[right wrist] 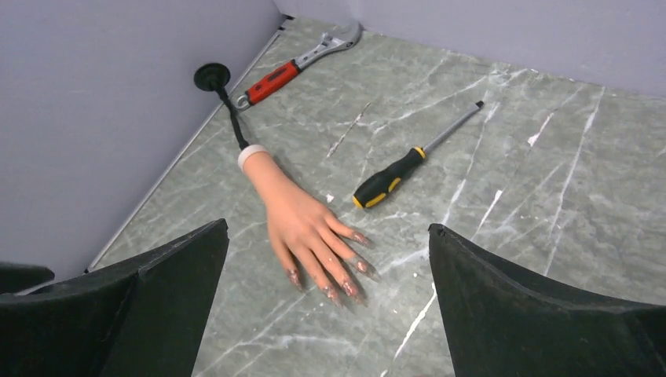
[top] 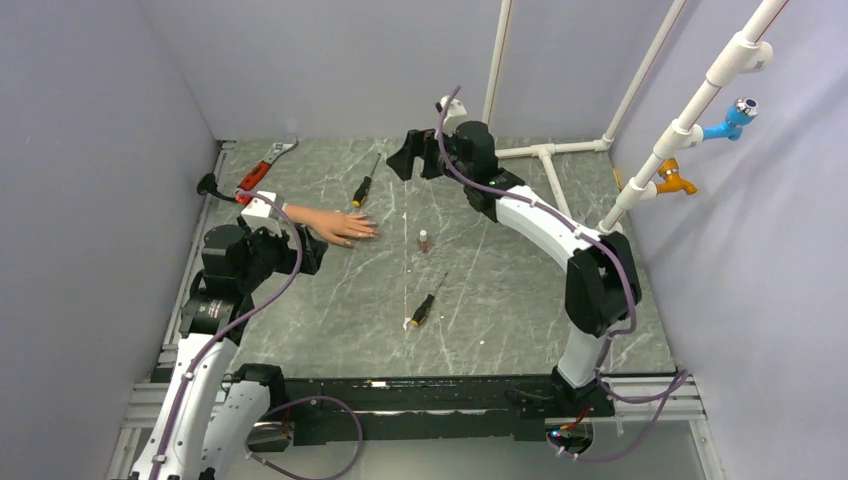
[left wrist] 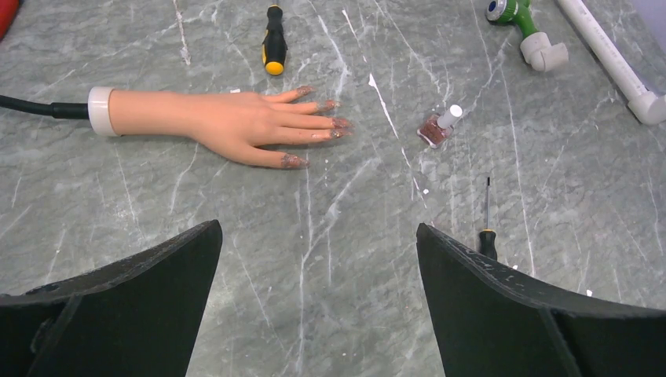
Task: Paint the nails
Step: Pick up the nail polish bottle from the center of the board.
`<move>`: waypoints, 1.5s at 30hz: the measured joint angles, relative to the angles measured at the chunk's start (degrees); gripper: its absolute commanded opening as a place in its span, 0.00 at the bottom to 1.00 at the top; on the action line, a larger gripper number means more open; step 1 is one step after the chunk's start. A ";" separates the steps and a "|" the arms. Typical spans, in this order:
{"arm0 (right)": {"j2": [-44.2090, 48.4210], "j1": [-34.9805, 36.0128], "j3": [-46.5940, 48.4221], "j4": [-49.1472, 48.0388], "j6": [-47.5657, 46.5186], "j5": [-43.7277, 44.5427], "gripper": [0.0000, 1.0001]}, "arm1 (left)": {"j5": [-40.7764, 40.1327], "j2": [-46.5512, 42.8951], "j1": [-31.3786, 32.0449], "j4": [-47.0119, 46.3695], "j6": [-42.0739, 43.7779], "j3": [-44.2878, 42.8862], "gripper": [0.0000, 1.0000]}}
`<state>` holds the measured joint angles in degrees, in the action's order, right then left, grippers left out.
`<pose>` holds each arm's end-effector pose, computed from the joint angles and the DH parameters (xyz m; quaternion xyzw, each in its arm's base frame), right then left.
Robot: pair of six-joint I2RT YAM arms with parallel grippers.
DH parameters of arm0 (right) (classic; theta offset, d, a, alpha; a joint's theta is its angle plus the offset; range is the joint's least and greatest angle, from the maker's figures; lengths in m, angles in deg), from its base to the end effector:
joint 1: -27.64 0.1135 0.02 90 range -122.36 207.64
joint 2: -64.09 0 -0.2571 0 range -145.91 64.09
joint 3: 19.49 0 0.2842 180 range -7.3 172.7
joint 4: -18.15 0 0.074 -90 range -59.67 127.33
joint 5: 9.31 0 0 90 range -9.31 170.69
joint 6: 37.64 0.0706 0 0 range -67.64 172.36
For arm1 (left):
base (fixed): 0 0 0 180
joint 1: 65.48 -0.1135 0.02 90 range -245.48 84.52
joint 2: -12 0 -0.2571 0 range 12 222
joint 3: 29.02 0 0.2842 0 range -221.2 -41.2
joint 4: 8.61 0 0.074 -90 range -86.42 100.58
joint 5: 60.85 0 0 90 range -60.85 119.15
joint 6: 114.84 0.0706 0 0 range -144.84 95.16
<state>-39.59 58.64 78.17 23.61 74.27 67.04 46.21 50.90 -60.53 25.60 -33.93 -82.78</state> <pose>0.4227 0.2734 0.3051 -0.1359 0.7604 0.3623 0.5216 0.2255 -0.0403 0.3010 0.0566 0.8094 -0.1900 0.5527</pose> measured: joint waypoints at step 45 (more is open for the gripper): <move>2.32 4.07 -52.89 -46.45 -18.03 0.02 0.80 | 1.09 -2.21 0.00 -0.11 -0.11 0.00 0.99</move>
<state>-37.27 62.71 25.28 -22.83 56.24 67.06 47.30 48.69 -60.53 25.49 -34.04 -82.78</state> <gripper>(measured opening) 0.854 0.989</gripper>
